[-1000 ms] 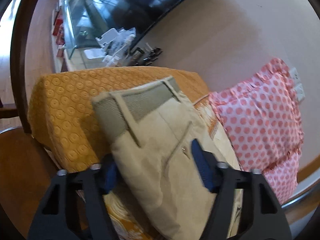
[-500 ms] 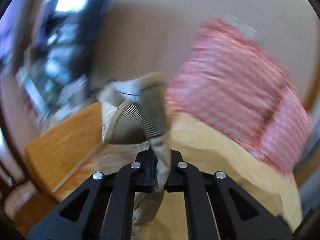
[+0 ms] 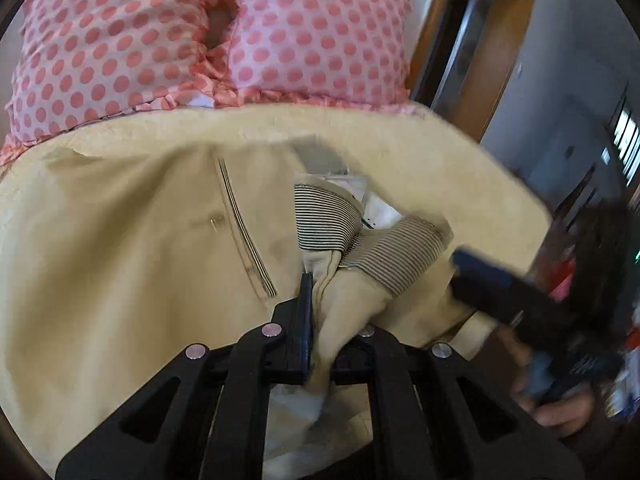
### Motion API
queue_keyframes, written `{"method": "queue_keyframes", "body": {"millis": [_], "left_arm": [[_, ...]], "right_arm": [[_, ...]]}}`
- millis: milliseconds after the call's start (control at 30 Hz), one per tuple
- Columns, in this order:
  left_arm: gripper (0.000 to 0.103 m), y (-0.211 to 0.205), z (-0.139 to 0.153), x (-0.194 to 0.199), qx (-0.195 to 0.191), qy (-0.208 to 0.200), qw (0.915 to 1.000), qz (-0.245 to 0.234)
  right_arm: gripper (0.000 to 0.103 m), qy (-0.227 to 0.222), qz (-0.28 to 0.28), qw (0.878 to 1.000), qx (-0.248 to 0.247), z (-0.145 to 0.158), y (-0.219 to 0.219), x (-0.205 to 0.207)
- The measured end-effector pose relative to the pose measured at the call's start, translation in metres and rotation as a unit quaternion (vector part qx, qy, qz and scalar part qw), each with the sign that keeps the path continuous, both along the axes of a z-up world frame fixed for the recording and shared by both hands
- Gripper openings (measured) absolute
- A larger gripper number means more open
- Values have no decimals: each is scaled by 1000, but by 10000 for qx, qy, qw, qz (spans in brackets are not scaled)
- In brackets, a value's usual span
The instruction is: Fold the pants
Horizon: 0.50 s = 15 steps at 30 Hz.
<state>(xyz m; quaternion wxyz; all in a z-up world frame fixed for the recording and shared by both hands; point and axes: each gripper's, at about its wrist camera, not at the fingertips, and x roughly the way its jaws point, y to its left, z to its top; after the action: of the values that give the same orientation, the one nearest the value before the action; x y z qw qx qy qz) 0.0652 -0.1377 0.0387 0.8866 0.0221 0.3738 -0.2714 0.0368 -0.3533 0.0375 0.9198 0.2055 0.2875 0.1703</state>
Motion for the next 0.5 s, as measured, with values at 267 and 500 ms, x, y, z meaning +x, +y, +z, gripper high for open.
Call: {"method": "queue_keyframes", "body": {"millis": [267, 500], "left_arm": [[5, -5, 49, -28, -187, -856, 9962, 16], [12, -35, -2, -33, 405, -570, 9972, -272]], "right_arm": [[86, -110, -237, 9997, 11, 1, -15, 0], [86, -92, -551, 9984, 9, 7, -30, -4]]}}
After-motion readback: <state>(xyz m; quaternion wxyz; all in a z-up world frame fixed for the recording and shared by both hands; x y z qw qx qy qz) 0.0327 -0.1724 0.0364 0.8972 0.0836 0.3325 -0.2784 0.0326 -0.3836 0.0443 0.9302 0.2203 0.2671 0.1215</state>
